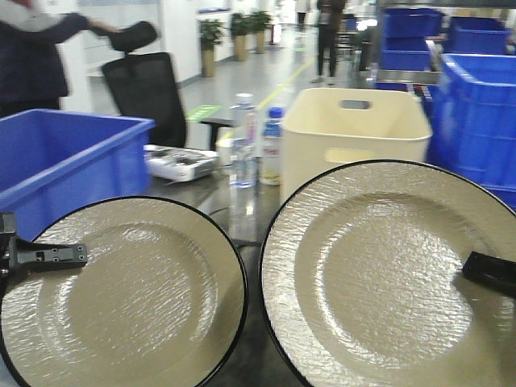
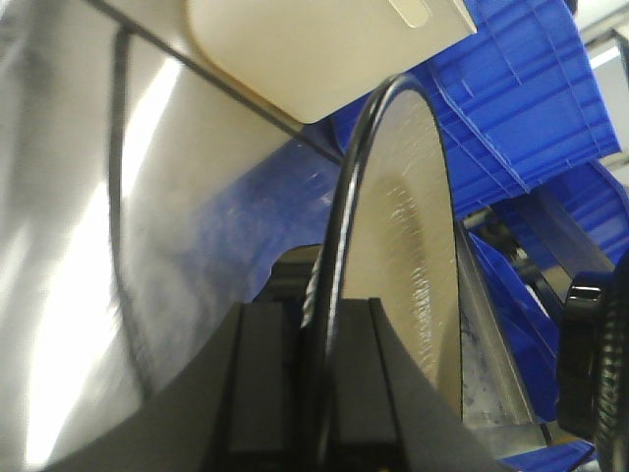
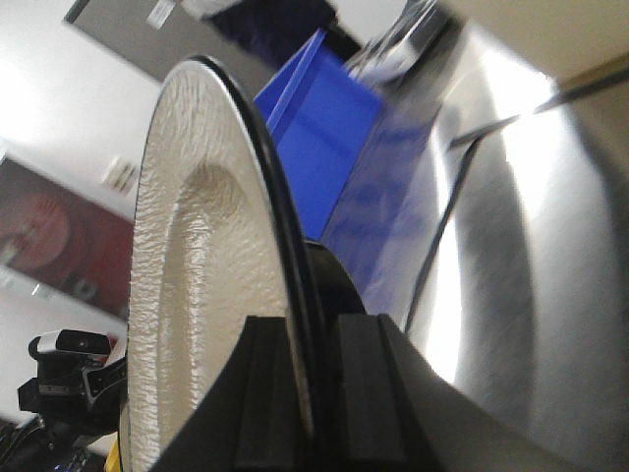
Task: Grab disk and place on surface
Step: 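Keep holding both plates while driving up to the metal table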
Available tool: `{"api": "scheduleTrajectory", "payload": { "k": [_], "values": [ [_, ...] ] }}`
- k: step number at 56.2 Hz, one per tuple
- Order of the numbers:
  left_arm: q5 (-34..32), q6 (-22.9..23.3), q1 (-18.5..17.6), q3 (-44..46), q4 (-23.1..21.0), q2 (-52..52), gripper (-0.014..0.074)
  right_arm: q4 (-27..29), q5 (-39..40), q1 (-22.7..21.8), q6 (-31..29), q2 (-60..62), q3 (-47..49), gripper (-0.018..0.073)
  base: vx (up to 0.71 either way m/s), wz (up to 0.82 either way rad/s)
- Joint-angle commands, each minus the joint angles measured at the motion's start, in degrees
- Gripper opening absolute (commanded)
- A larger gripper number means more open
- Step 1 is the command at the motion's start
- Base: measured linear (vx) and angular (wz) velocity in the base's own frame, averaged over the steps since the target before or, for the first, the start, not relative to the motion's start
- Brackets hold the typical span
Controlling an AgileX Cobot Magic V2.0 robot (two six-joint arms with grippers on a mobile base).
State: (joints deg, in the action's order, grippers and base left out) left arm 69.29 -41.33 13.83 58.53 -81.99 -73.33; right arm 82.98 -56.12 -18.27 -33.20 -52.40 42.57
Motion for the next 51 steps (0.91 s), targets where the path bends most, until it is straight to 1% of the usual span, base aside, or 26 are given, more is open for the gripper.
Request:
{"api": "scheduleTrajectory", "payload": {
  "k": [1,13,23,36,51],
  "values": [
    [0.4,0.27,0.31,2.45,-8.41,0.31,-0.0008,7.35,-0.35,-0.06,0.34,0.65,2.09,-0.0009,0.34,-0.66],
    [0.4,0.27,0.31,2.45,-8.41,0.31,-0.0008,7.35,-0.35,-0.06,0.34,0.65,2.09,-0.0009,0.29,-0.62],
    [0.4,0.27,0.31,2.45,-8.41,0.31,-0.0008,7.35,-0.29,-0.06,0.34,0.65,2.09,-0.0009,0.17,-0.42],
    [0.4,0.27,0.31,2.45,-8.41,0.31,-0.0008,7.35,-0.29,-0.06,0.34,0.65,2.09,-0.0009,0.08,-0.2],
    [0.4,0.27,0.31,2.45,-8.41,0.31,-0.0008,7.35,-0.29,-0.06,0.34,0.65,2.09,-0.0009,0.01,-0.05]
  ]
}}
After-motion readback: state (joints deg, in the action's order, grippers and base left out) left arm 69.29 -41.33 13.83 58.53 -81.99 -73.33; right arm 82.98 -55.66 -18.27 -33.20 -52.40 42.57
